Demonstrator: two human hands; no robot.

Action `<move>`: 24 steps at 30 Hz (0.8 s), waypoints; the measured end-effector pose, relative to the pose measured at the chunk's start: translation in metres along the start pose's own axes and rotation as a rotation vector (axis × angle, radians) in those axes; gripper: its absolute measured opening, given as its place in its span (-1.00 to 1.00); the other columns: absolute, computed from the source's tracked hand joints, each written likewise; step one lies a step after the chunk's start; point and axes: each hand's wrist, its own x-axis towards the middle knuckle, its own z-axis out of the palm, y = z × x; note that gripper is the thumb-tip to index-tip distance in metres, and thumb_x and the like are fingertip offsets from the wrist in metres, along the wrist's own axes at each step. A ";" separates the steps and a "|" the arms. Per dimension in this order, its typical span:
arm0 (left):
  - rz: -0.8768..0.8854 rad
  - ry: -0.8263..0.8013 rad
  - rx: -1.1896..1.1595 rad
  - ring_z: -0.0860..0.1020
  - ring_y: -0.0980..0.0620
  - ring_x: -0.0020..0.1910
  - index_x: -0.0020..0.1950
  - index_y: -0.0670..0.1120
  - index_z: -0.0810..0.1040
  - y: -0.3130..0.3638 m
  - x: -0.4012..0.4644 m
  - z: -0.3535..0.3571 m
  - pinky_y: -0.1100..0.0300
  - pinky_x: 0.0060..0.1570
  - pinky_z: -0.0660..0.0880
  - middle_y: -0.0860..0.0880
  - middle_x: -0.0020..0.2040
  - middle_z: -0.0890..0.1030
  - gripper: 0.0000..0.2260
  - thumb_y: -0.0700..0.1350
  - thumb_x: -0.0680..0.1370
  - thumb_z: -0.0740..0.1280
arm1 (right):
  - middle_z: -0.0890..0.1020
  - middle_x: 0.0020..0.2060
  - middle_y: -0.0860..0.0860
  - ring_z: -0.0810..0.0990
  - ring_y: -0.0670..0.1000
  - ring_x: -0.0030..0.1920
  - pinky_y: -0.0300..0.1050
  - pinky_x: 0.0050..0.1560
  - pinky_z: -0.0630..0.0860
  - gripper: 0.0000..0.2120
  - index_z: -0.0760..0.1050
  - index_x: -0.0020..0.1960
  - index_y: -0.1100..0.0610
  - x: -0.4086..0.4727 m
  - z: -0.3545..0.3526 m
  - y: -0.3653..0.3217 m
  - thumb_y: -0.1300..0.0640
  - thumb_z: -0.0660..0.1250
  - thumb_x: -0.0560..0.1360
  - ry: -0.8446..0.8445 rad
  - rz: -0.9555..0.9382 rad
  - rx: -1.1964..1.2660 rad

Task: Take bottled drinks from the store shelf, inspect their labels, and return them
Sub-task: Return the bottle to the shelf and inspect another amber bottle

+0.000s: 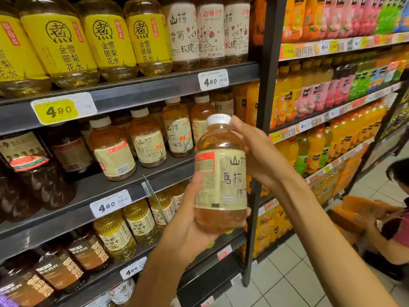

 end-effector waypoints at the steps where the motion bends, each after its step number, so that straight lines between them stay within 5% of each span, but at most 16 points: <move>1: -0.045 -0.048 0.001 0.61 -0.28 0.03 0.35 -0.10 0.48 0.001 -0.001 -0.001 -0.06 -0.06 0.59 -0.27 0.20 0.58 -0.27 0.24 0.30 0.50 | 0.68 -0.02 0.10 0.66 0.10 0.05 -0.03 0.08 0.58 -0.66 0.56 0.14 0.13 0.001 0.001 0.002 -0.08 0.22 0.56 -0.049 0.012 0.083; 4: -0.082 -0.129 0.025 0.61 -0.24 0.02 0.37 -0.13 0.46 -0.002 -0.001 -0.002 -0.05 -0.01 0.57 -0.28 0.14 0.59 -0.30 0.30 0.40 0.39 | 0.69 -0.06 0.15 0.66 0.18 0.03 0.12 0.18 0.53 -0.65 0.50 0.14 0.18 0.004 0.008 0.006 -0.06 0.17 0.56 -0.166 -0.015 0.209; 8: -0.023 -0.050 0.122 0.42 -0.22 0.35 0.47 -0.09 0.34 0.003 -0.001 -0.009 -0.16 0.36 0.33 -0.25 0.37 0.45 -0.36 0.27 0.50 0.23 | 0.69 -0.13 0.14 0.67 0.12 -0.09 -0.04 0.01 0.60 -0.69 0.54 0.04 0.21 0.004 0.008 -0.001 -0.03 0.23 0.55 -0.110 -0.072 0.151; 11: 0.081 0.039 0.266 0.48 -0.13 0.32 0.43 -0.10 0.34 0.012 -0.001 -0.003 -0.08 0.28 0.43 -0.16 0.33 0.52 -0.38 0.21 0.48 0.26 | 0.69 -0.07 0.15 0.68 0.07 -0.10 -0.13 -0.10 0.59 -0.58 0.48 0.18 0.33 0.003 0.009 -0.007 -0.03 0.26 0.56 0.054 -0.110 -0.100; 15: 0.114 0.139 0.327 0.62 -0.03 0.13 0.26 -0.05 0.46 0.006 -0.002 0.000 0.12 0.00 0.59 -0.08 0.13 0.66 -0.46 0.17 0.38 0.43 | 0.69 0.00 0.05 0.68 0.01 -0.02 -0.14 -0.02 0.59 -0.61 0.53 0.17 0.08 0.008 0.012 -0.006 -0.18 0.28 0.51 0.178 -0.034 -0.327; 18: 0.056 0.075 0.101 0.62 -0.18 0.10 0.33 -0.09 0.46 0.010 -0.003 0.003 -0.11 0.05 0.58 -0.20 0.19 0.61 -0.32 0.19 0.30 0.47 | 0.68 -0.04 0.02 0.66 0.02 0.03 -0.03 0.11 0.55 -0.57 0.57 0.14 0.09 0.007 0.007 -0.007 -0.22 0.25 0.49 0.065 0.017 -0.174; 21: 0.005 -0.042 -0.044 0.63 -0.30 -0.04 0.36 -0.19 0.46 0.008 -0.003 0.006 -0.13 -0.09 0.61 -0.34 0.17 0.57 -0.21 0.21 0.25 0.51 | 0.65 -0.02 0.13 0.63 0.12 0.05 0.01 0.15 0.53 -0.61 0.57 0.09 0.17 0.005 0.009 -0.004 -0.13 0.24 0.53 -0.051 0.065 0.148; 24: 0.014 -0.055 -0.021 0.52 -0.35 0.20 0.43 -0.15 0.36 0.002 -0.003 0.005 -0.24 0.21 0.45 -0.33 0.30 0.48 -0.23 0.23 0.36 0.44 | 0.63 -0.02 0.19 0.59 0.20 0.05 0.05 0.15 0.53 -0.67 0.58 0.03 0.18 0.009 0.012 -0.003 -0.09 0.27 0.53 -0.059 0.059 0.196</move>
